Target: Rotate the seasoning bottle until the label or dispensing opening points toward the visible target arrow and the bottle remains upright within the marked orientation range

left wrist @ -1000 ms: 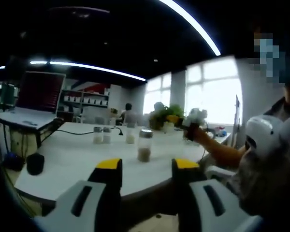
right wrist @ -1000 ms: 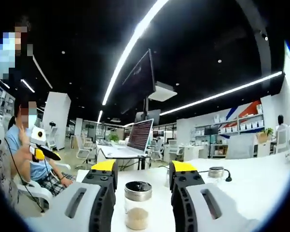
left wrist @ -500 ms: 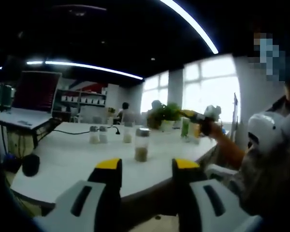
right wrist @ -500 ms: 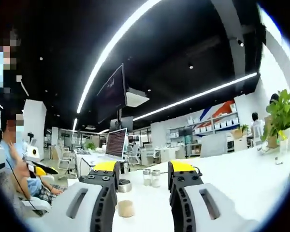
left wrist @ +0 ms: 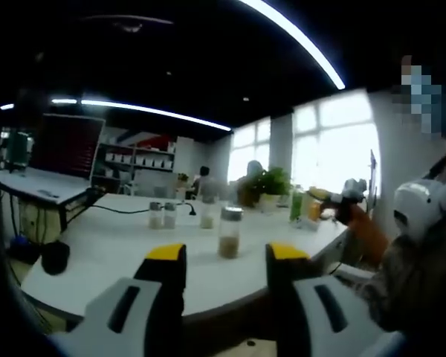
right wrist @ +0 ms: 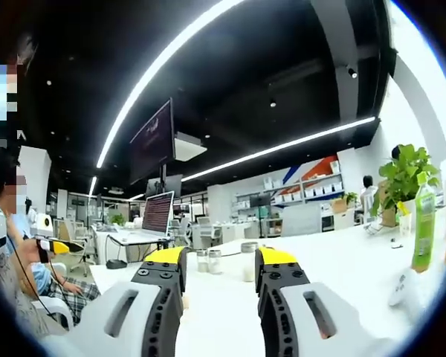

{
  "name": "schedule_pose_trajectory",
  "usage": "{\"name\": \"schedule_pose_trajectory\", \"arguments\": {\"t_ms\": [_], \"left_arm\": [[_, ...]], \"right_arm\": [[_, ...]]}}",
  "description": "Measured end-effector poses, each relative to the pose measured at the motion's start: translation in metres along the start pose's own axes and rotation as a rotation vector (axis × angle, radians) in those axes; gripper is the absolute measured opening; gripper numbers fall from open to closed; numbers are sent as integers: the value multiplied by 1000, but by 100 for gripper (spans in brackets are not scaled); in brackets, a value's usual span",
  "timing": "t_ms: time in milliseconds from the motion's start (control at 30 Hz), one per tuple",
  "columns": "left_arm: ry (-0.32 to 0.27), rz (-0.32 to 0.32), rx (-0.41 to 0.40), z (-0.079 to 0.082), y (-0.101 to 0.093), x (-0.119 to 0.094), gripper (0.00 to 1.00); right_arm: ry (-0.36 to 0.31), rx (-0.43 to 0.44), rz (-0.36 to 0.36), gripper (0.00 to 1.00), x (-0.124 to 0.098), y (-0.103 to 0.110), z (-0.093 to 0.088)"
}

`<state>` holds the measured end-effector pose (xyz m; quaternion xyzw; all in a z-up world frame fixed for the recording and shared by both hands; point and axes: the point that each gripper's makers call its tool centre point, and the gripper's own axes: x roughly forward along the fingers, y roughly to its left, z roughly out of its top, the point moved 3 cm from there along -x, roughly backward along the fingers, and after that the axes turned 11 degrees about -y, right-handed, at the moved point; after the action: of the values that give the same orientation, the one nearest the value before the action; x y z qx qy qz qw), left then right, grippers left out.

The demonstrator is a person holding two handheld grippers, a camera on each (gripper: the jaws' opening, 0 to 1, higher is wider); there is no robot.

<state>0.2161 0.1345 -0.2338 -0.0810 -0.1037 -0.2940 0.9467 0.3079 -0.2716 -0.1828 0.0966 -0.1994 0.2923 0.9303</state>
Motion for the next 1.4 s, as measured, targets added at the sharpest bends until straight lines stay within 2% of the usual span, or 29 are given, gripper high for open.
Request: {"name": "schedule_pose_trajectory", "arguments": {"t_ms": [133,233,367,533,667,867,967,1067,1300,1400], "left_arm": [[22,19,34,0,3,-5,44],[1,25,35,6,5,-7,44],[-21,21,37,9,3,-8,44],[-3,31,42,5,2,-14,44],[27,37,74,3,2,-19,44],[18,42,87,5,0,-24,44],[17,53,95,6,1,-27,44],[10,62,99,8,0,-31,44],[-8,62,108,13,-5,-34,44],[-14,60,101,11,-6,-33,44]], "right_arm": [[9,-16,-7,37,-10,0,6],[15,-27,-19,37,-21,2,6],[16,-39,-36,37,-22,-2,8],[19,23,-17,36,-26,2,8],[27,-61,-40,36,-33,0,15],[13,-28,-52,33,-39,-3,15],[17,-76,-78,31,-42,-5,15],[14,-75,-68,31,-45,-4,16],[-20,-60,-168,32,-61,-24,26],[-28,-82,-215,33,-71,-35,32]]}}
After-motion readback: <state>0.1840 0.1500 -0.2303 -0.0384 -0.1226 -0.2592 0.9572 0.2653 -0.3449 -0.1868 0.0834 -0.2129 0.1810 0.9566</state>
